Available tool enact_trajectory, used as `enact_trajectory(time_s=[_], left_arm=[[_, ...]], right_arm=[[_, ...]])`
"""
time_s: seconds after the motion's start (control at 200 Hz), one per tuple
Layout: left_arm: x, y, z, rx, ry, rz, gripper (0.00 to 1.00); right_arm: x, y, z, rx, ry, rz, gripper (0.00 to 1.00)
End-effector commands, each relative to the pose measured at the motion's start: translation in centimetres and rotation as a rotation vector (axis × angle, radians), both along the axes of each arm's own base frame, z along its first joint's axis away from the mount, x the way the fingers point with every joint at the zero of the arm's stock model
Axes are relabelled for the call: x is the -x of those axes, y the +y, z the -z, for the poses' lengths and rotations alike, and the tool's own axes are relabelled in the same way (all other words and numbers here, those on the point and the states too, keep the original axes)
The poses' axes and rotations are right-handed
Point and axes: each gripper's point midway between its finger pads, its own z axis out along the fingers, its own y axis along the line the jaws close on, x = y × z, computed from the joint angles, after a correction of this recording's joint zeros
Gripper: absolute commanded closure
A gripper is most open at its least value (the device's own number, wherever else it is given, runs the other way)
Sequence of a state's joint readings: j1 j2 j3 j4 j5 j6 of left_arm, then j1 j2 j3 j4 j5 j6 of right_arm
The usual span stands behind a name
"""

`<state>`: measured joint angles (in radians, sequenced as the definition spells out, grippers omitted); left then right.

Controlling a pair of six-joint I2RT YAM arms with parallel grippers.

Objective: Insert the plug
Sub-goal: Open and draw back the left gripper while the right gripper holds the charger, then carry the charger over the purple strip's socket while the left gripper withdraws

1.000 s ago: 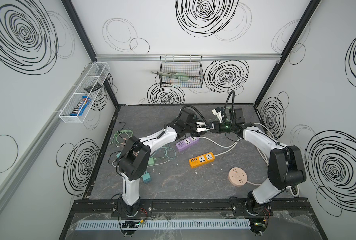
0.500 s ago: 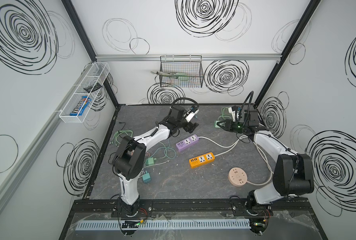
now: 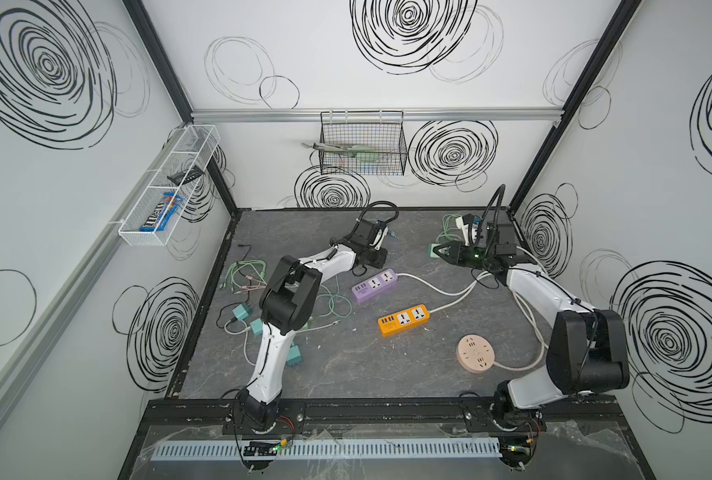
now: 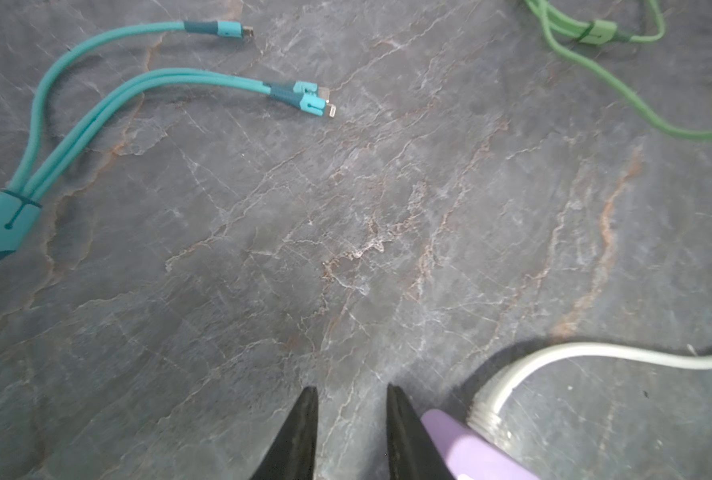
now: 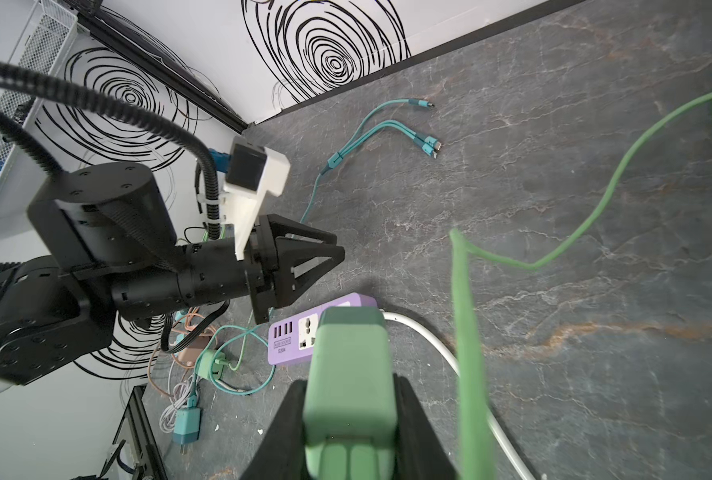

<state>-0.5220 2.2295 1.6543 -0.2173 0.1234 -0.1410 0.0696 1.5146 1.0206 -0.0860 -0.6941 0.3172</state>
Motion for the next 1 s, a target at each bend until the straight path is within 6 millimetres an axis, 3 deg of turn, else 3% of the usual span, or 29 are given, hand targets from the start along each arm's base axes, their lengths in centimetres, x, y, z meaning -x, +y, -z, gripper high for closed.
enact_trajectory(time_s=[0.0,0.34,0.47,0.66,0.791,0.996], left_arm=[[0.7,-1.1,0.5,-0.037,0.025,0.017,0.70],[5.2,-5.9,2.2,-0.025,0.064,0.259,0.71],[7.2,-7.0,2.8,-0.015,0.090,0.345,0.71],[9.6,-8.1,1.4,0.033,0.075,0.423,0.72],[8.2,-6.8,-2.3,0.080,0.011,0.347,0.63],[4.2,-0.2,-7.0,0.154,-0.058,0.049,0.49]], right_arm=[[0.3,0.3,-1.5,0.012,-0.049,-0.011,1.00],[0.5,2.2,-0.6,0.191,-0.147,-0.147,1.00],[0.1,2.9,-1.1,0.204,-0.246,-0.198,1.00],[0.8,3.5,-1.6,0.254,-0.372,-0.319,1.00],[2.4,4.4,-2.1,0.251,-0.473,-0.421,1.00],[5.0,5.8,-1.7,0.272,-0.659,-0.612,1.00]])
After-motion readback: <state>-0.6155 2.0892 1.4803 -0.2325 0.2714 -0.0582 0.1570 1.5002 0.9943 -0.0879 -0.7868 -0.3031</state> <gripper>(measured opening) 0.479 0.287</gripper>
